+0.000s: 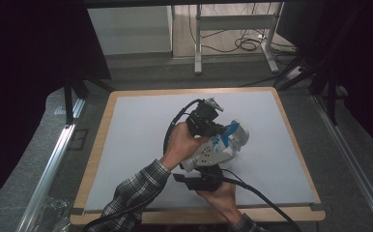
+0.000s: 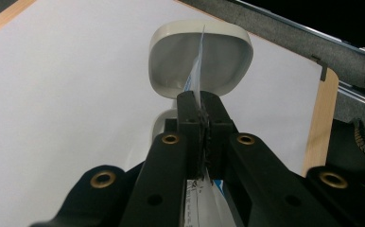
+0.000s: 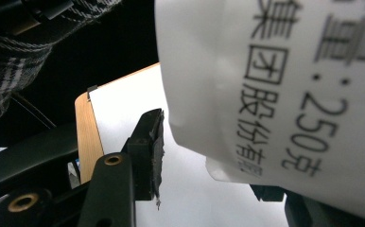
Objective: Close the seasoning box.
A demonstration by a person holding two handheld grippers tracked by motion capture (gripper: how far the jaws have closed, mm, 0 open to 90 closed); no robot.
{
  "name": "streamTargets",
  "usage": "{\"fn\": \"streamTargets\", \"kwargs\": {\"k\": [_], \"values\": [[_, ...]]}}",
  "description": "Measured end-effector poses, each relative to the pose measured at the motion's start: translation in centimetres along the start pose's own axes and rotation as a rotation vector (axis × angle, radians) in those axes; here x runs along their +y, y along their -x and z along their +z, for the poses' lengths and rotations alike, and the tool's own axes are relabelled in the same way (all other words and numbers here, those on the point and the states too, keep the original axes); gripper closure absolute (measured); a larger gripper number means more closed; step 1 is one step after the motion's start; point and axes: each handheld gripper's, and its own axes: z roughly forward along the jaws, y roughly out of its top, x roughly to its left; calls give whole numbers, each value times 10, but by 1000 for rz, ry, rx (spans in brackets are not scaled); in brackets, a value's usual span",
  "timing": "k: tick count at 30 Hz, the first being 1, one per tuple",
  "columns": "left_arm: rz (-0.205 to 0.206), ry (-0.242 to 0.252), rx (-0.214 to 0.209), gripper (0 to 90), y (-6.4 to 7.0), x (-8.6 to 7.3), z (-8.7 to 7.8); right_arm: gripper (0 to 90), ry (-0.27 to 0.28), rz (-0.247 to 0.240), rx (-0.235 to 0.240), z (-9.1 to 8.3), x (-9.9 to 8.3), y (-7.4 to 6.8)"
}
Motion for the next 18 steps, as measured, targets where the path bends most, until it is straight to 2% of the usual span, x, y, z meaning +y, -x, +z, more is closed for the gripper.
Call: {"fn": "streamTargets", "kwargs": {"k": [18], "values": [[-2,-13,0,885,0,3,0,522,7,-3,5,-1,1,-2]]}}
